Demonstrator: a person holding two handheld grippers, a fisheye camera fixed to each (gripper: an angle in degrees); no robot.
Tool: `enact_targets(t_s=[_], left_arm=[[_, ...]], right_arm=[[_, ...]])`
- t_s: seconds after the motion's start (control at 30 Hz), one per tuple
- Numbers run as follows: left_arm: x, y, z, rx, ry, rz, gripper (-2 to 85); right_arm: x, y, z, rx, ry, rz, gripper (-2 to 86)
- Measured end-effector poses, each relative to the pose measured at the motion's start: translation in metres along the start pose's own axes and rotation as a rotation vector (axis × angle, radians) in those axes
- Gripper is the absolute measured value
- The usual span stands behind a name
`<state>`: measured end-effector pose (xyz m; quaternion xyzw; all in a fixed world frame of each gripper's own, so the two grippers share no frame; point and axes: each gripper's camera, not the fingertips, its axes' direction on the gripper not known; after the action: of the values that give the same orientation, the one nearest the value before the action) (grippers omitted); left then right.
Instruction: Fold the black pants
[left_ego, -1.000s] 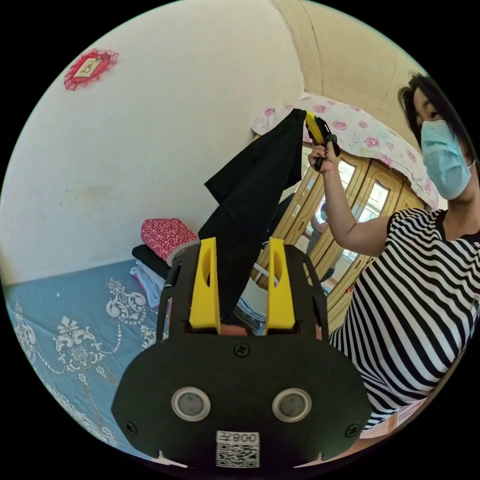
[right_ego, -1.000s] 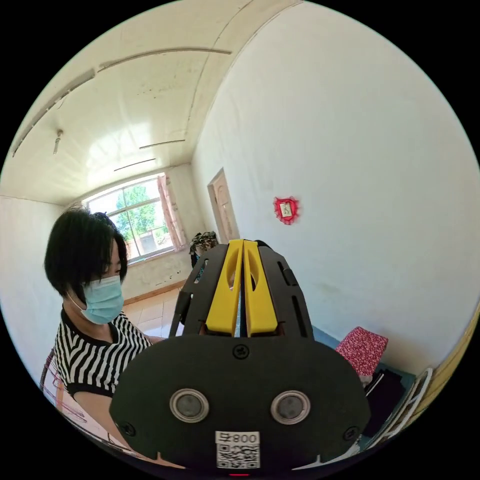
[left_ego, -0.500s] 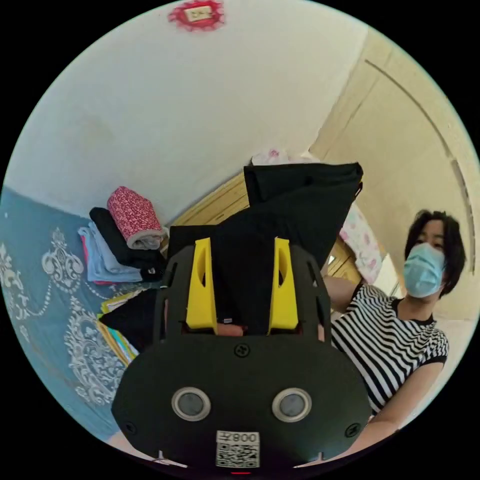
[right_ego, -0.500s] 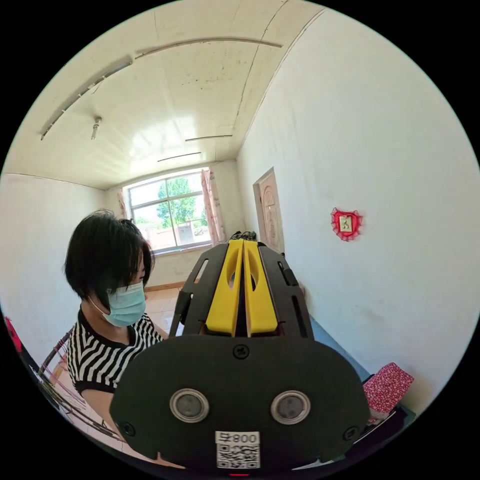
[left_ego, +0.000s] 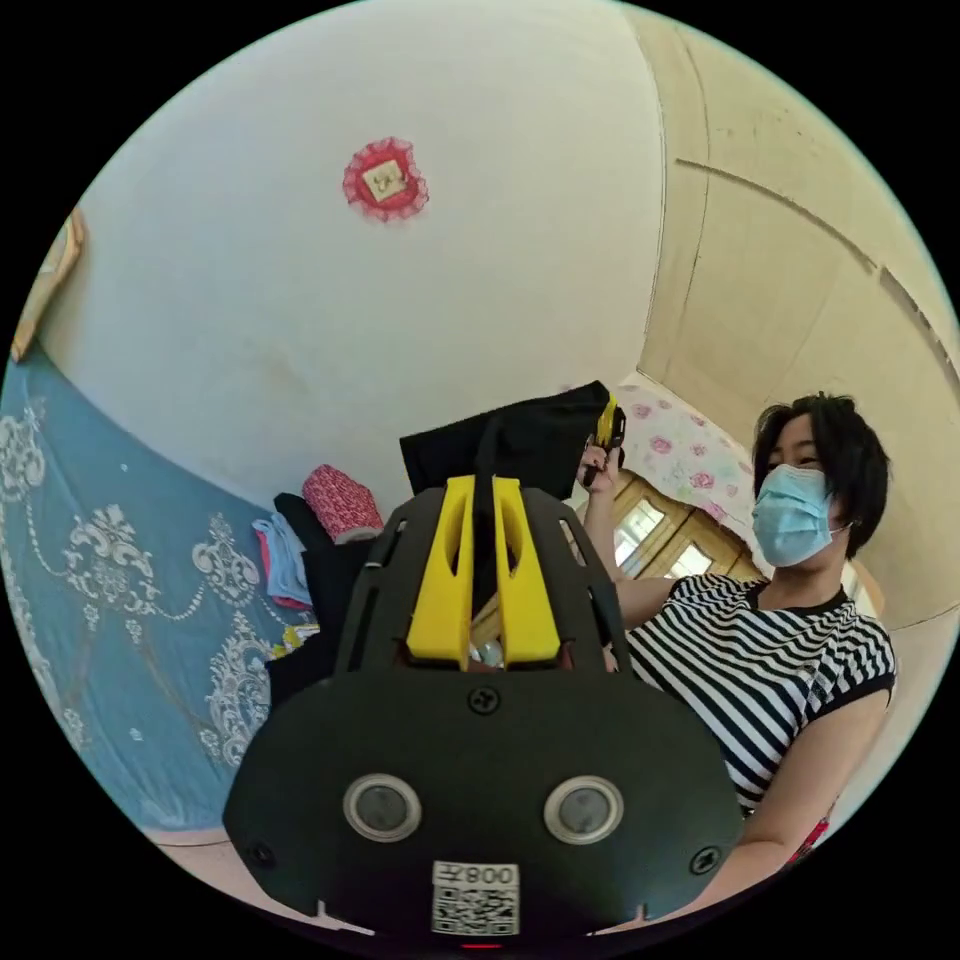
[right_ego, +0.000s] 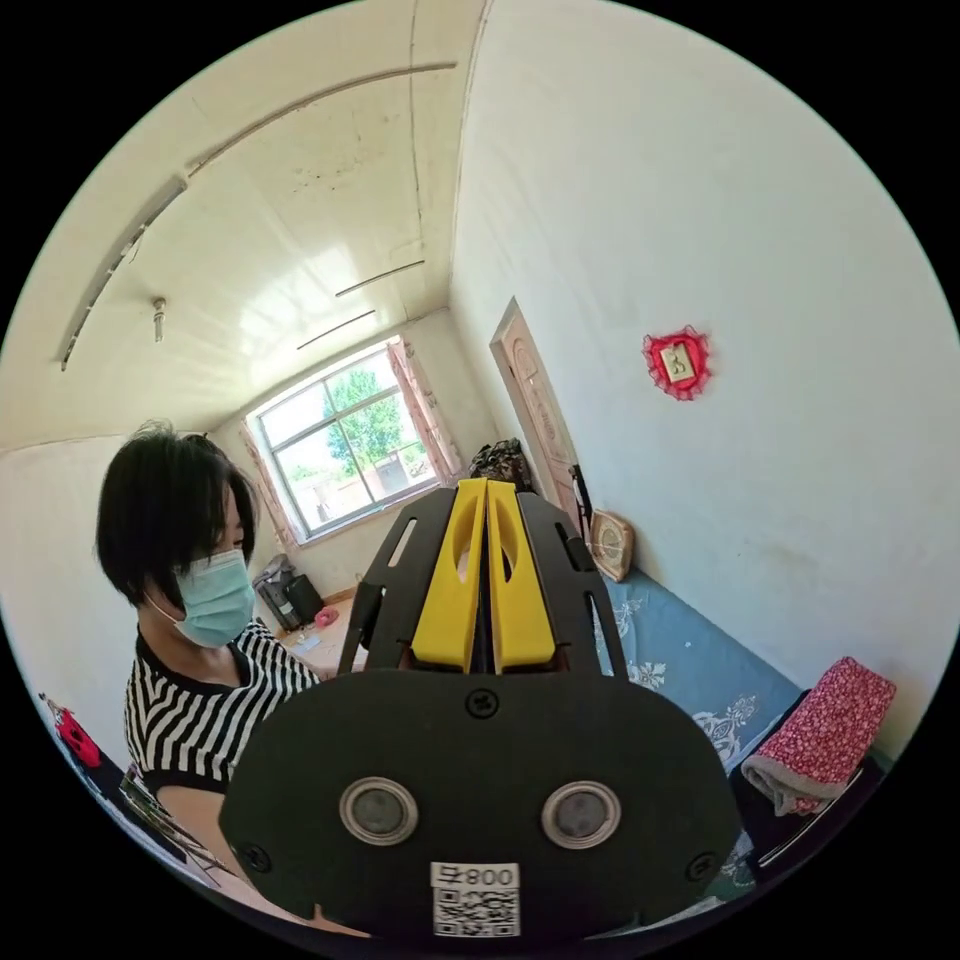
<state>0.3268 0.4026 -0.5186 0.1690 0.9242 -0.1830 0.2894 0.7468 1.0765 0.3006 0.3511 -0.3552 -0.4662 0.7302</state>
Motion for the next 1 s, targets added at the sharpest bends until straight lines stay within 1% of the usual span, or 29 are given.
enact_targets(t_s=[0.07,0.1,0.13,0.27,0.37,0.47,0.57,0.7,0.77,0.8,0.9,1.0], left_arm=[[0.06,-0.02,-0.015,0.025,-0.169,0.091,3.0],[0.076,-0.025,-0.017,0.024,-0.216,0.114,3.0],[0.107,-0.035,-0.017,0.011,-0.301,0.161,2.9],[0.208,-0.068,0.003,-0.003,-0.559,0.293,2.6],[0.262,-0.087,0.024,-0.011,-0.695,0.331,2.4],[0.299,-0.105,0.043,-0.045,-0.799,0.334,2.2],[0.314,-0.123,0.06,-0.118,-0.888,0.307,2.1],[0.305,-0.152,0.072,-0.199,-0.931,0.226,1.9],[0.295,-0.178,0.073,-0.195,-0.889,0.18,1.8],[0.294,-0.186,0.073,-0.193,-0.871,0.177,1.8],[0.296,-0.234,0.077,-0.203,-0.812,0.229,1.9],[0.316,-0.296,0.084,-0.254,-0.767,0.353,1.9]], right_arm=[[0.051,0.009,-0.007,-0.001,0.001,0.075,-0.1],[0.064,0.011,-0.008,-0.005,0.002,0.098,-0.1],[0.09,0.016,-0.009,-0.022,-0.008,0.138,-0.1],[0.175,0.032,-0.001,-0.118,-0.065,0.244,-0.1],[0.227,0.04,0.006,-0.155,-0.142,0.294,-0.1],[0.278,0.045,0.016,-0.192,-0.187,0.35,-0.1],[0.331,0.048,0.034,-0.255,-0.197,0.449,-0.1],[0.402,0.046,0.057,-0.305,-0.195,0.579,-0.1],[0.448,0.034,0.065,-0.275,-0.185,0.649,-0.1],[0.458,0.028,0.066,-0.26,-0.176,0.659,-0.1],[0.492,-0.018,0.061,-0.166,-0.121,0.631,-0.1],[0.51,-0.086,0.045,-0.061,-0.048,0.525,-0.1]])
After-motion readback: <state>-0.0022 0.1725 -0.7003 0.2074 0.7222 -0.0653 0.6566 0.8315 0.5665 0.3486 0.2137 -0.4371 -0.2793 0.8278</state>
